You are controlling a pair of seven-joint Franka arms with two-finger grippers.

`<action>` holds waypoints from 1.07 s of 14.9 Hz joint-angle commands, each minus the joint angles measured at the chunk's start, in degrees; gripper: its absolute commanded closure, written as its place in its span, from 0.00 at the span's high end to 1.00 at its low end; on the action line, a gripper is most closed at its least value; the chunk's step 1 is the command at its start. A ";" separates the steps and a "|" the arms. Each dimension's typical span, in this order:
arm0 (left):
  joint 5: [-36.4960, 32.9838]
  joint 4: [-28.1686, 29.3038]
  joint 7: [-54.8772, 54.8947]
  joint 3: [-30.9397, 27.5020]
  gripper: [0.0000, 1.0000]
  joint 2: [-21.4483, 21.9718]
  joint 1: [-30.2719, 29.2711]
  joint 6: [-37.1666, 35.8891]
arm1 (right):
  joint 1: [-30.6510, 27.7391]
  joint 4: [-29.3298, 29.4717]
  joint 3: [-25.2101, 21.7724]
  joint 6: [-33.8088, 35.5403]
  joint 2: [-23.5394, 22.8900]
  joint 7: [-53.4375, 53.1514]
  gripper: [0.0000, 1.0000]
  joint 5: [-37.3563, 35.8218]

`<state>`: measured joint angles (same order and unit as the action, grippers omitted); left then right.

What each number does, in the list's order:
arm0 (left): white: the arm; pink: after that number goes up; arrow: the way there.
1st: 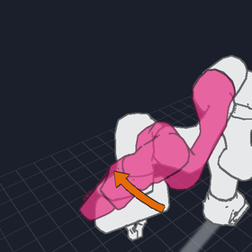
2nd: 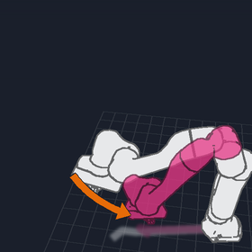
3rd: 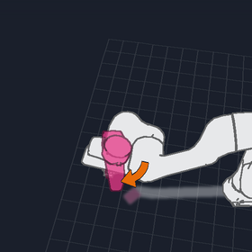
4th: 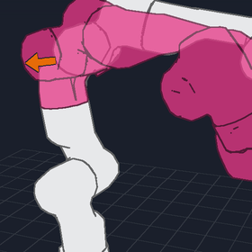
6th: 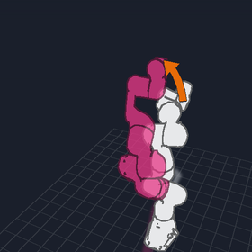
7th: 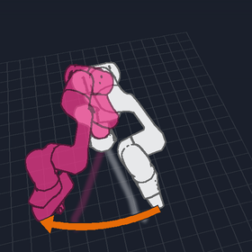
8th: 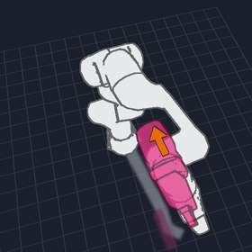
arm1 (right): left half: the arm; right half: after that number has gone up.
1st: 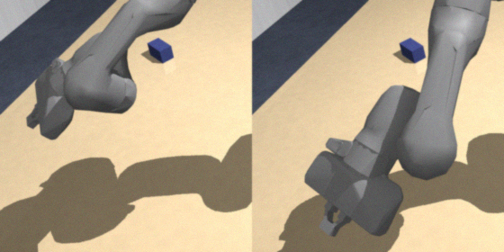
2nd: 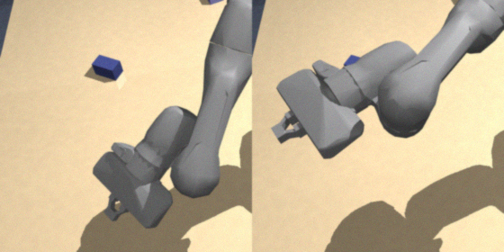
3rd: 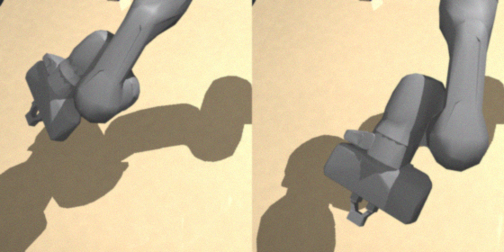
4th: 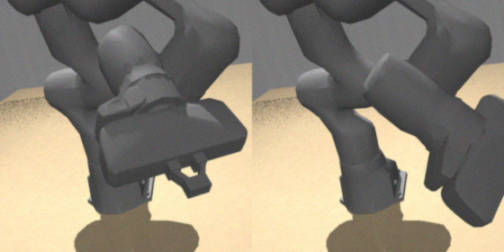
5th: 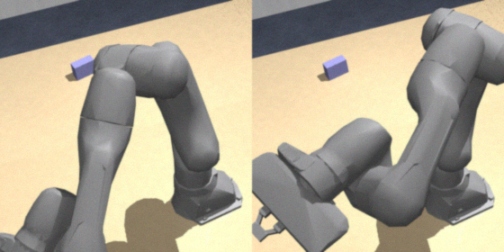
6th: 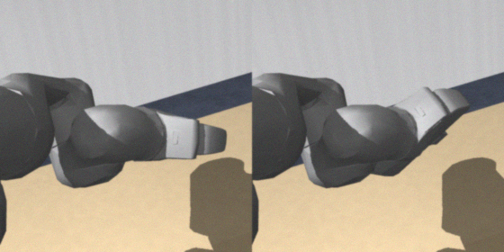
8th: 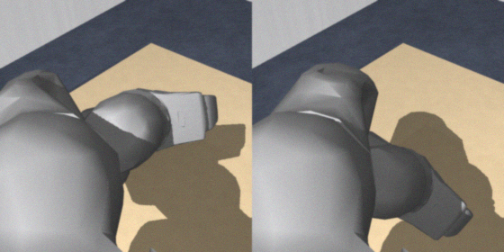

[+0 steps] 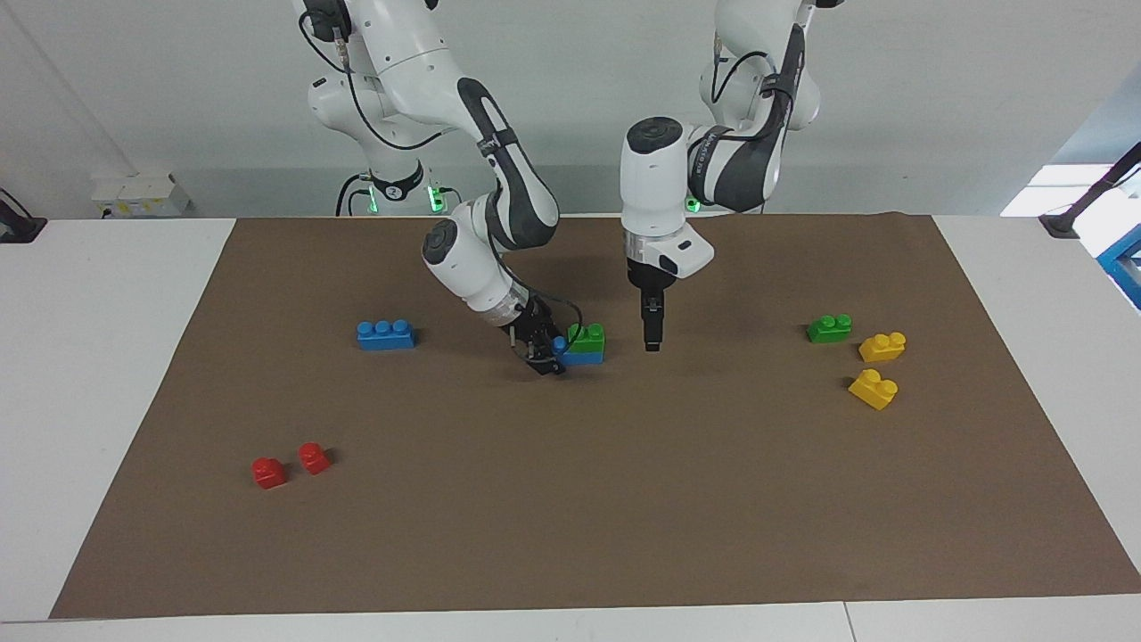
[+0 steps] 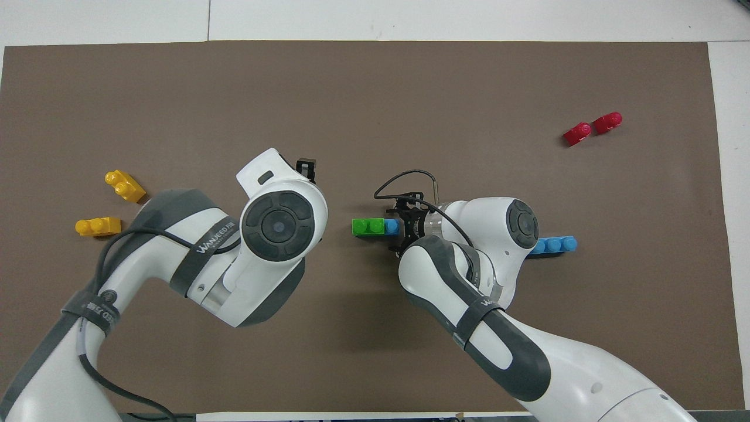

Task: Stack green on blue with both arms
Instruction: 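Open both grippers and withdraw them from the joined bricks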

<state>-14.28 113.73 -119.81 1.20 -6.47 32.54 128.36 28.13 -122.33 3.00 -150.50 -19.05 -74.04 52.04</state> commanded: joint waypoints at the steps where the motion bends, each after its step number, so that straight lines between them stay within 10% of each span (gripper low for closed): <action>1: 1.09 0.62 7.46 0.55 1.00 1.20 -3.09 -1.01 | -2.54 -1.33 -0.54 4.05 2.61 2.58 0.89 0.70; 16: 11.99 -0.17 65.46 0.55 1.00 2.78 -21.80 -7.33 | -31.81 6.83 -0.54 36.58 13.34 24.35 0.98 -21.60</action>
<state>-3.32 113.55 -61.03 1.10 -5.52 13.16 123.57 -0.60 -117.94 1.68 -116.96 -5.69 -54.42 34.14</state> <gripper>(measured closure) 0.000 0.004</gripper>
